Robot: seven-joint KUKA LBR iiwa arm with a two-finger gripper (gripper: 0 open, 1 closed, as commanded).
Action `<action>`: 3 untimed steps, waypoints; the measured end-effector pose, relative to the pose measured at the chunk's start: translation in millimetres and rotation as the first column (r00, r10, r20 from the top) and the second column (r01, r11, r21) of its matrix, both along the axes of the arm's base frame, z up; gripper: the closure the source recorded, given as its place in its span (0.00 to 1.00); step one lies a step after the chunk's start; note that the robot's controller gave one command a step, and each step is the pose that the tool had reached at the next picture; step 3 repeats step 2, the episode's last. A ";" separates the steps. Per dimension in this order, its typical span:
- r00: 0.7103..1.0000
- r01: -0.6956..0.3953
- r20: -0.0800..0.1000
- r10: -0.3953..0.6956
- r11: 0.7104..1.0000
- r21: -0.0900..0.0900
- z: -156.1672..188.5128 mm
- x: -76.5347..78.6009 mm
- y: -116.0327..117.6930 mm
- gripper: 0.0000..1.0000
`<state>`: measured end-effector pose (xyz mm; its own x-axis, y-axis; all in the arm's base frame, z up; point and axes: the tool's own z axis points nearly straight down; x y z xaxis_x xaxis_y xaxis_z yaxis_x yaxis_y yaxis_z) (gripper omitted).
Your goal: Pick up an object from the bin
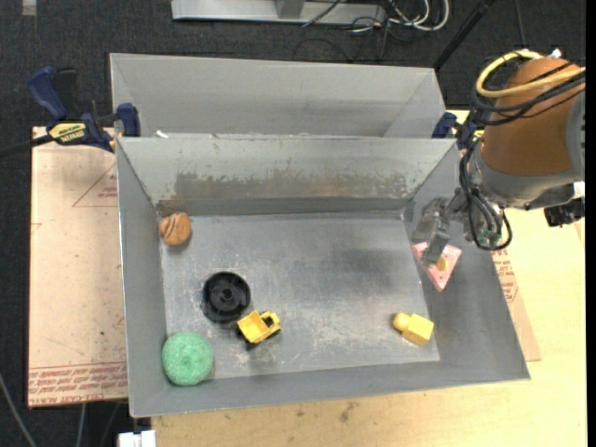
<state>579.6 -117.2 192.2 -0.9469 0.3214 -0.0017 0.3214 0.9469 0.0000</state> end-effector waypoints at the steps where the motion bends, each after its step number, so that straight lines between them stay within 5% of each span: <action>1: 1.000 0.000 0.000 0.000 1.000 0.000 0.0 0.0 0.0 1.00; 3: 1.000 0.000 0.000 0.000 1.000 0.000 0.0 0.0 0.0 1.00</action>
Offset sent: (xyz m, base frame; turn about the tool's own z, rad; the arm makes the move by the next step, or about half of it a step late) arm 0.0000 0.0000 0.0000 0.0000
